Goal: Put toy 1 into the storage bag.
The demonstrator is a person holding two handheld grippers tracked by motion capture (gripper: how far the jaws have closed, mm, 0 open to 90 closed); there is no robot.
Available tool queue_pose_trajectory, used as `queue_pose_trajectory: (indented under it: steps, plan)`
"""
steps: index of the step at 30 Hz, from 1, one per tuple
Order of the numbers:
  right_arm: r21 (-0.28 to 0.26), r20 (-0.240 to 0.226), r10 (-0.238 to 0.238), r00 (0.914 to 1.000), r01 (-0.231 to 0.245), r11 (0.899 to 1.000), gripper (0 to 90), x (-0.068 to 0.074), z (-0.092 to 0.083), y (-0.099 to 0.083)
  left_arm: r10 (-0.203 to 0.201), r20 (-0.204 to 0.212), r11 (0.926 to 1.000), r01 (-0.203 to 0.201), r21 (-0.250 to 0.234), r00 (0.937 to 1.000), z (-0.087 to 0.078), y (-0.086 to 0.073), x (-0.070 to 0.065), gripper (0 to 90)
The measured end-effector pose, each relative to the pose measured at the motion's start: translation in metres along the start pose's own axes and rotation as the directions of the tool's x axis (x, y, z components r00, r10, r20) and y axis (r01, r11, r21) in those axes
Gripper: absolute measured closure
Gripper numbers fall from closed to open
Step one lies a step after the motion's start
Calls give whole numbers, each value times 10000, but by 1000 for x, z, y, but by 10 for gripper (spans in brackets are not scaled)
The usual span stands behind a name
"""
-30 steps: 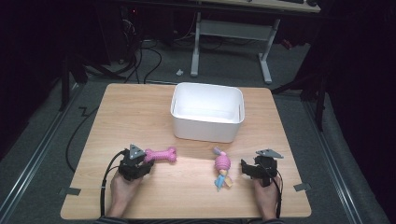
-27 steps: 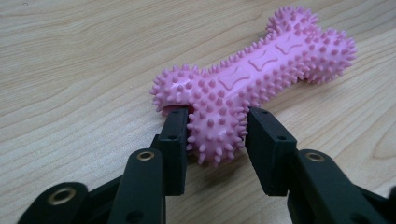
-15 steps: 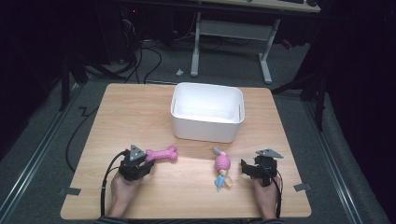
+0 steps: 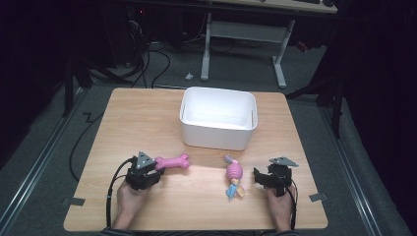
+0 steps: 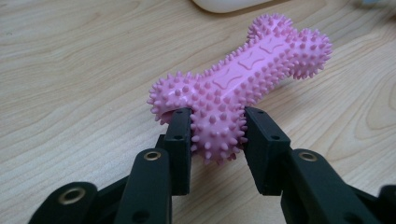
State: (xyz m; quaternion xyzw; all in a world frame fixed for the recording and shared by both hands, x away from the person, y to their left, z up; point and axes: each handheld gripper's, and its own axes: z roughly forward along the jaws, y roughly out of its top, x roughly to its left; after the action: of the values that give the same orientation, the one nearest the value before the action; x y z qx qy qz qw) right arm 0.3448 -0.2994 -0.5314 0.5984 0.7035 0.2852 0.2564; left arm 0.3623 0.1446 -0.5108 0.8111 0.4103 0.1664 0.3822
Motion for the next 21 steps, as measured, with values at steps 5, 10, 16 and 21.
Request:
queue_pose_trajectory:
  steps: [5,10,16,21]
  plan:
    - [1,-2,0,10000,0,10000,163,0,0,0,19,141,9998,-17,-196,9999,-9,6,1,644]
    - [0,2,-1,10000,1,10000,163,0,0,0,-37,330,9993,50,-379,9994,-17,10,2,644]
    - [-1,3,2,10000,-2,10000,163,0,0,0,135,224,9984,-123,-549,9997,-26,18,2,644]
    - [2,-1,-5,10000,5,10000,163,0,0,0,318,250,9975,-301,-646,9992,-33,26,1,644]
